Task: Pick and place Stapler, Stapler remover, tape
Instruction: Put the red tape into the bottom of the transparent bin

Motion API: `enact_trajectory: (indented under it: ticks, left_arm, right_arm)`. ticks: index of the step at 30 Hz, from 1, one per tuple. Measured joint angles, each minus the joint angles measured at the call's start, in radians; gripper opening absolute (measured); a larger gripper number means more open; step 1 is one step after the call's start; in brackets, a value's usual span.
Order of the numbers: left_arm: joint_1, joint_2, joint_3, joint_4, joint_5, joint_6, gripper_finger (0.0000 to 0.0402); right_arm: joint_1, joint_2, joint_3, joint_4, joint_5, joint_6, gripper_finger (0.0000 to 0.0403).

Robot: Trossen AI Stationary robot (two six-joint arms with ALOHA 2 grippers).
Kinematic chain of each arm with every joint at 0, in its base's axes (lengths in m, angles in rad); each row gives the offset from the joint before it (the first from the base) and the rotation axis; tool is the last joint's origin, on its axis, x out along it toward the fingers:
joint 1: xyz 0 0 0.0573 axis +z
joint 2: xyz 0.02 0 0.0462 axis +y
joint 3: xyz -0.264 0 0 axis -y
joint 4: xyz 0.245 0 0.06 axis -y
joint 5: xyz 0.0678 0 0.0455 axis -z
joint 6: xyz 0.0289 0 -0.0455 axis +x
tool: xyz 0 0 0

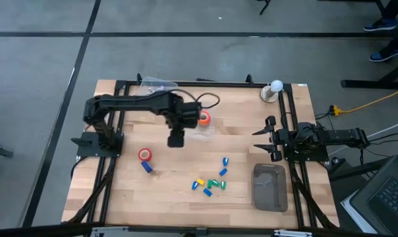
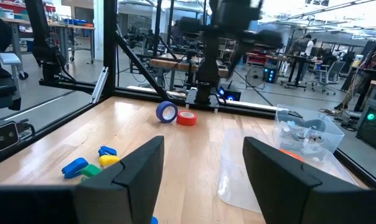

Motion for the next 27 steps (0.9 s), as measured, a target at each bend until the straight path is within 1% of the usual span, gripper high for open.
enact_trajectory:
  ticks: [4,9,14,18,22,24,27]
  left_arm:
    - [-0.047,-0.099,-0.139,0.046,0.015,-0.076,0.0123]
    - [-0.123,-0.187,-0.296,0.057,0.015,-0.206,0.0123]
    - [-0.212,-0.237,-0.445,0.058,0.011,-0.312,0.0123]
    - [-0.273,-0.241,-0.561,0.092,-0.025,-0.373,0.0123]
    - [-0.289,-0.242,-0.663,0.211,-0.031,-0.57,0.0123]
    - [-0.284,-0.242,-0.696,0.237,-0.004,-0.686,0.0123]
    - [-0.272,-0.242,-0.738,0.231,0.06,-0.846,0.0123]
  right_arm:
    - [0.0,0.0,0.0,0.0,0.0,0.0,0.0225]
    - [0.0,0.0,0.0,0.0,0.0,0.0,0.0225]
    - [0.0,0.0,0.0,0.0,0.0,0.0,0.0225]
    - [0.0,0.0,0.0,0.0,0.0,0.0,0.0225]
    - [0.0,0.0,0.0,0.0,0.0,0.0,0.0225]
    - [0.0,0.0,0.0,0.0,0.0,0.0,0.0225]
    - [0.0,0.0,0.0,0.0,0.0,0.0,0.0225]
